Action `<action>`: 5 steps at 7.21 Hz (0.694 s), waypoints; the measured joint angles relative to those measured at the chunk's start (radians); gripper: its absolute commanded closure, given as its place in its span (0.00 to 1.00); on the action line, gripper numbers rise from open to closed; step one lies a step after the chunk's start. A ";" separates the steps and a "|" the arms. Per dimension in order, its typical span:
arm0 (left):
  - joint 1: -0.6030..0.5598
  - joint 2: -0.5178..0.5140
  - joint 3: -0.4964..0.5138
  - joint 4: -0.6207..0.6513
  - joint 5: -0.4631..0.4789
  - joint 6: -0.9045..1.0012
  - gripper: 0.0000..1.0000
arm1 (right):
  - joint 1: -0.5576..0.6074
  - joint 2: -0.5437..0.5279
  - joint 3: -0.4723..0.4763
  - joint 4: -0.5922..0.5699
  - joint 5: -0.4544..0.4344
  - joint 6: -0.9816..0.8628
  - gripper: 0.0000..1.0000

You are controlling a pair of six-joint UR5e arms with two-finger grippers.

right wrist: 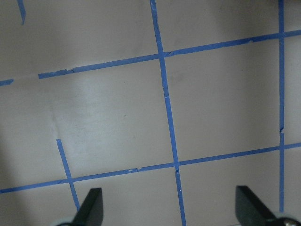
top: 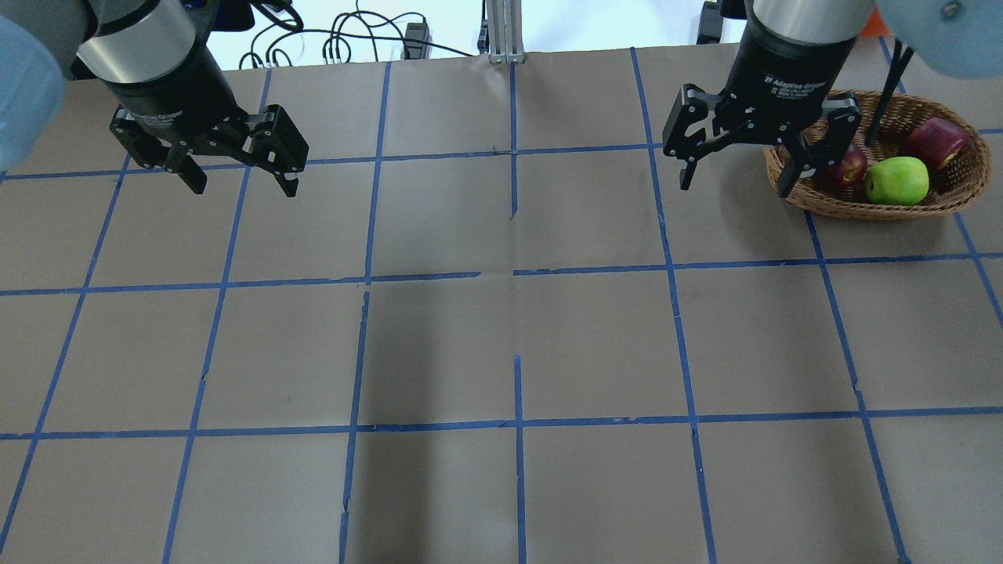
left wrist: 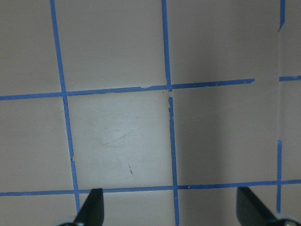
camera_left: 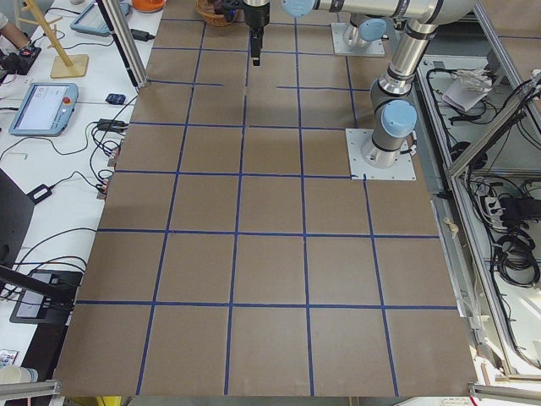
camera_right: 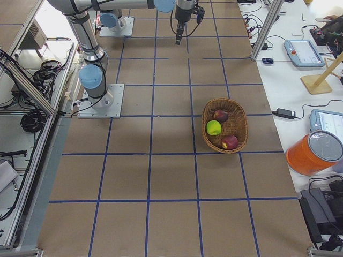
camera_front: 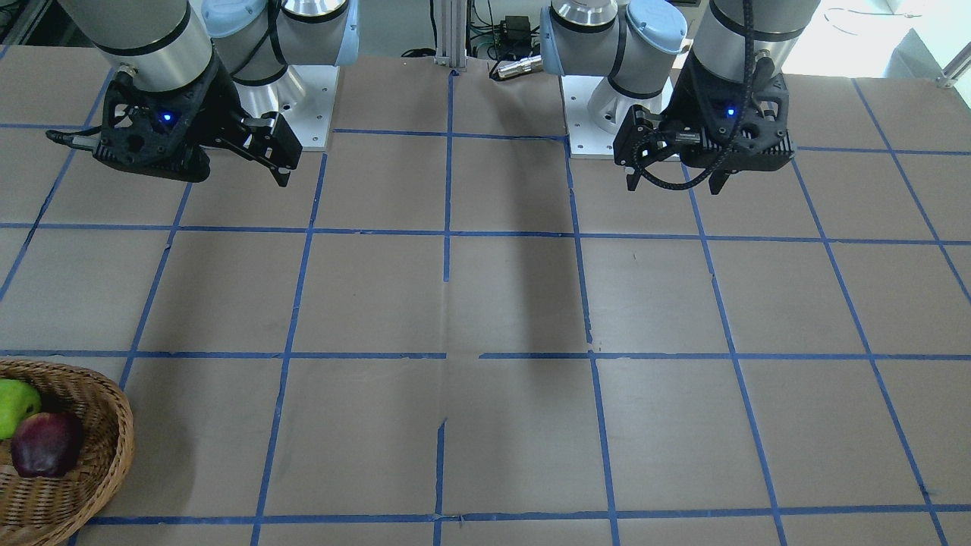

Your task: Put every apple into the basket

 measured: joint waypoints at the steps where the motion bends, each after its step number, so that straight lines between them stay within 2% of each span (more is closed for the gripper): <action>1: 0.001 0.000 -0.005 0.003 0.001 -0.003 0.00 | -0.008 -0.017 0.024 -0.020 -0.001 -0.005 0.00; 5: 0.003 0.011 -0.019 0.004 0.001 -0.010 0.00 | -0.046 -0.039 0.014 0.024 0.009 -0.016 0.00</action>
